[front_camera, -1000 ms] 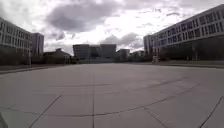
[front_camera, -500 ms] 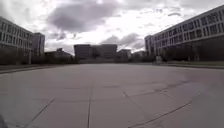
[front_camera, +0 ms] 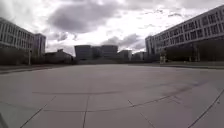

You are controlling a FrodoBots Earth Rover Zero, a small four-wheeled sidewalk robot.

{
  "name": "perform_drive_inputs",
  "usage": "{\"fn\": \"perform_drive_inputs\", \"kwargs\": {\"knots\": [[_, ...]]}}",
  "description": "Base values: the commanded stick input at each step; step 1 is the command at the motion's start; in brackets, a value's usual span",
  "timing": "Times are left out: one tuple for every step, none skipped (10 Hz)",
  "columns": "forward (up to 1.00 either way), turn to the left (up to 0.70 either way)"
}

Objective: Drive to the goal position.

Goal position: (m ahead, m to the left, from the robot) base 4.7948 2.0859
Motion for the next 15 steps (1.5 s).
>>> {"fn": "perform_drive_inputs", "kwargs": {"knots": [[0.7,0.01],[0.7,0.01],[0.7,0.01],[0.7,0.01],[0.7,0.01],[0.7,0.01],[0.7,0.01],[0.7,0.01],[0.7,0.01],[0.7,0.01],[0.7,0.01],[0.7,0.01],[0.7,0.01],[0.7,0.01],[0.7,0.01]]}}
